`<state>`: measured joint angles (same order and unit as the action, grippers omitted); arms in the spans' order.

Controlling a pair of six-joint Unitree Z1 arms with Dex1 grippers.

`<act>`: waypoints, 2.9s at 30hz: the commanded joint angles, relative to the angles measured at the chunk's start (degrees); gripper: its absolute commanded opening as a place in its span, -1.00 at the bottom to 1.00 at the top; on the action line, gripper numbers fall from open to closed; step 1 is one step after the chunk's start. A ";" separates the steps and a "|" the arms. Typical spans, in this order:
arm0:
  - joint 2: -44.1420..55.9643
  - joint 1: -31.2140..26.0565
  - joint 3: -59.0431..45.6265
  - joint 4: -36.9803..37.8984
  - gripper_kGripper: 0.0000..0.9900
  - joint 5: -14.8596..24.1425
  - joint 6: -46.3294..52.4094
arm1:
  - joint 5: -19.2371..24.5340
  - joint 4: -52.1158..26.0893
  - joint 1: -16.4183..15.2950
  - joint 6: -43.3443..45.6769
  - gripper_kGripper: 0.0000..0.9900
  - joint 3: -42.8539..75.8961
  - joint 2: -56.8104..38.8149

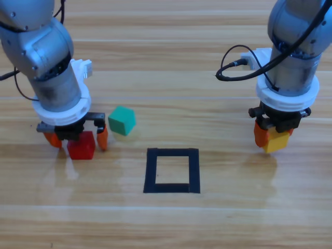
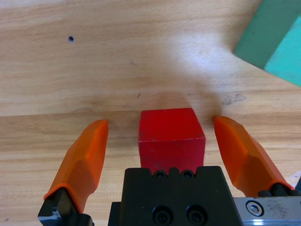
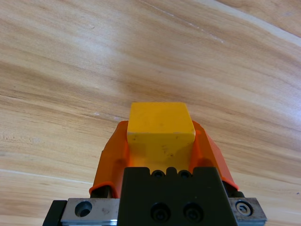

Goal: Stack the blocks in the rectangular block: red at the bottom, yellow in the middle, green on top

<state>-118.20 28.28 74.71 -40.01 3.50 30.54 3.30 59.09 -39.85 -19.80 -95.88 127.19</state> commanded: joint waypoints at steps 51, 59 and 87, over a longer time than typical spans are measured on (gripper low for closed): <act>-11.79 21.73 24.43 -16.94 -0.94 0.37 23.42 | -2.77 -0.29 1.79 -0.15 -0.53 2.01 -4.32; -12.32 22.08 23.81 -13.87 -0.94 -0.95 21.66 | -2.59 -0.73 1.88 -0.24 -0.53 2.45 -4.41; -14.07 23.57 22.67 -10.53 -0.94 -0.86 21.75 | -3.65 -1.70 2.49 0.38 -0.53 3.86 -6.34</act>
<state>-128.52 49.80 97.78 -51.12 2.92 52.27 0.60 58.28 -39.04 -19.74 -93.40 121.91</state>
